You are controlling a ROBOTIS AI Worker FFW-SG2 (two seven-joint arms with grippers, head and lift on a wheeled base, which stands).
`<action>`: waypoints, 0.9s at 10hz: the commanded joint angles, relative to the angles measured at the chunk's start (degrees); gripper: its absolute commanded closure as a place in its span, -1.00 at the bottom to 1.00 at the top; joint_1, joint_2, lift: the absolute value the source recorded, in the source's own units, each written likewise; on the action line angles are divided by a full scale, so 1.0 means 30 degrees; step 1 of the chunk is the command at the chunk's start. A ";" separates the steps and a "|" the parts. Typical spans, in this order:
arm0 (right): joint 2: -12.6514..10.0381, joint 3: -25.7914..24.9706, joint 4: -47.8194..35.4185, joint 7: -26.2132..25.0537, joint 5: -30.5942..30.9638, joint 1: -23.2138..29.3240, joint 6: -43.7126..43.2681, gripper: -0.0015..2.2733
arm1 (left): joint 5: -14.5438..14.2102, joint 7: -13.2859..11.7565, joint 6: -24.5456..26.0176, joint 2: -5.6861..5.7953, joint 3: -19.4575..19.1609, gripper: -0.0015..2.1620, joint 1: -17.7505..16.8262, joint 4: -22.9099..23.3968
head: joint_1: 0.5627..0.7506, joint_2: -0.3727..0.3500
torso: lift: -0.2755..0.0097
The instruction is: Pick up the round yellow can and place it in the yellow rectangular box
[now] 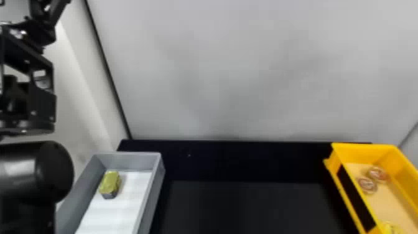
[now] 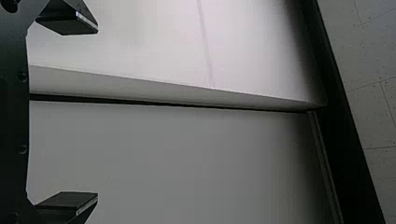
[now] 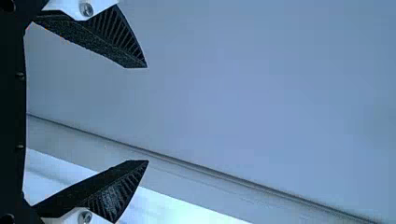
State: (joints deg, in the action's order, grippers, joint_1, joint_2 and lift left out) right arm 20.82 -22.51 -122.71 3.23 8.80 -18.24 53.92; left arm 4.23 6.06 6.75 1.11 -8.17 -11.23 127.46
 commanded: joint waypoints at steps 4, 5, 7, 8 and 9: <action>-0.0349 0.6272 -0.4652 -0.8195 0.2403 0.0777 -1.3782 -0.93 | -0.0091 0.0002 0.0152 0.0041 -0.0266 -0.97 0.0197 0.0198 | -0.22 0.12 | 0.93; -0.0320 0.6741 -0.4652 -0.8078 0.2901 0.0602 -1.4749 -0.93 | -0.0062 0.0031 0.0182 0.0099 -0.0237 -0.97 0.0139 0.0228 | -0.22 0.12 | 0.93; -0.0173 0.6975 -0.4652 -0.7844 0.2930 0.0279 -1.4691 -0.93 | -0.0120 0.0090 0.0240 0.0129 -0.0266 -0.97 0.0139 0.0286 | -0.22 0.12 | 0.93; -0.0144 0.7034 -0.4652 -0.7785 0.2930 0.0279 -1.4515 -0.93 | -0.0208 0.0090 0.0240 0.0129 -0.0266 -0.97 0.0168 0.0286 | -0.22 0.12 | 0.93; -0.0202 0.7180 -0.4652 -0.7815 0.2930 0.0367 -1.4397 -0.93 | -0.0413 0.0207 0.0270 0.0129 -0.0266 -0.97 0.0168 0.0286 | -0.22 0.12 | 0.93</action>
State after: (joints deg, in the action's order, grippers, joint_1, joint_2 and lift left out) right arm 20.27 -1.33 -136.68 -20.20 17.71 -17.26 9.96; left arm 3.63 6.48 7.48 1.49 -8.97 -10.76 128.32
